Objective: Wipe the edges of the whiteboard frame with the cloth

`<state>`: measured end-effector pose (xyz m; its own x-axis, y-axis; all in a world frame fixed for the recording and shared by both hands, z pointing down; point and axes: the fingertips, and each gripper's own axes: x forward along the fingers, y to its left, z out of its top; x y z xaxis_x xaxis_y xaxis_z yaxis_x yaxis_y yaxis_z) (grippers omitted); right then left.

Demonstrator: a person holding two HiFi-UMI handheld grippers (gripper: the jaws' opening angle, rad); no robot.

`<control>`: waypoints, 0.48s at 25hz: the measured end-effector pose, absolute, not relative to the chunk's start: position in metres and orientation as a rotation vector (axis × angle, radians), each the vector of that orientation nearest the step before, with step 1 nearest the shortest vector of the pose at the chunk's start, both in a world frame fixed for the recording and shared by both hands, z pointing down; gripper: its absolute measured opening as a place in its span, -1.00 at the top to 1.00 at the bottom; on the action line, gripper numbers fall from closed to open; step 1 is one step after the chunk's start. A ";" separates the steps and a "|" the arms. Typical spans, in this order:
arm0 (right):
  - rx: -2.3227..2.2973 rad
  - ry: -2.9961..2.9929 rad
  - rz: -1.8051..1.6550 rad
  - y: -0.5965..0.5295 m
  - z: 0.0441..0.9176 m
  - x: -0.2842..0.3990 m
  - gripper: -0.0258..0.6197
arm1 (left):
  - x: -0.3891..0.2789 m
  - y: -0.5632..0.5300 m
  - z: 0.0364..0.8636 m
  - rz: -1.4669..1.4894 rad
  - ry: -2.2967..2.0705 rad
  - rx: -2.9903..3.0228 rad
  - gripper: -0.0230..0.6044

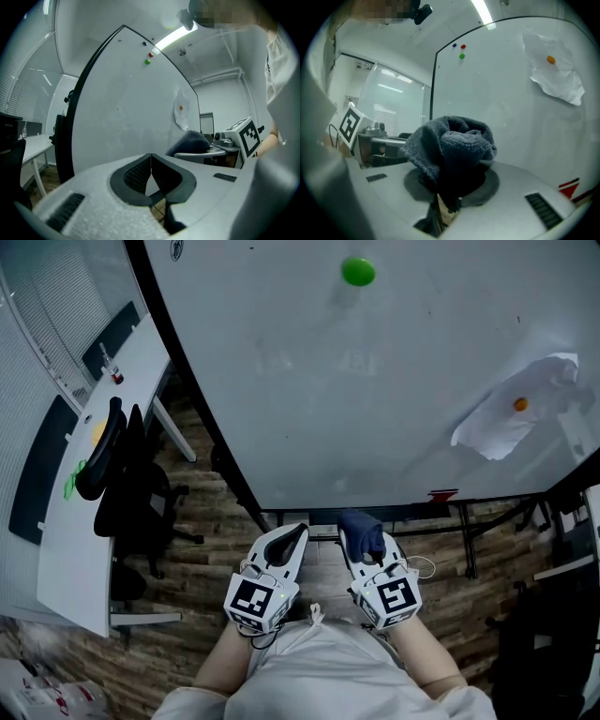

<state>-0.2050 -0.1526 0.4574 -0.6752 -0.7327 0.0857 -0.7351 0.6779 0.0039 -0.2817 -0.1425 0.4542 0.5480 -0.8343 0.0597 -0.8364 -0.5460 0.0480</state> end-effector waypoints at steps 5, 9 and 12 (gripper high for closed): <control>1.236 -2.777 0.068 -0.153 0.465 -0.204 0.69 | -0.280 -0.142 0.458 0.049 -1.460 2.695 0.87; 1.228 -2.781 0.081 -0.152 0.467 -0.204 0.69 | -0.280 -0.143 0.461 0.063 -1.467 2.685 0.87; 1.233 -2.755 0.113 -0.152 0.473 -0.203 0.69 | -0.281 -0.145 0.460 0.067 -1.480 2.672 0.87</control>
<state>-0.2027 -0.1522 0.4727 -0.6606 -0.7374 0.1406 -0.7465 0.6651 -0.0190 -0.2805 -0.1454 0.4603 0.5307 -0.8438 0.0799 -0.8475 -0.5280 0.0540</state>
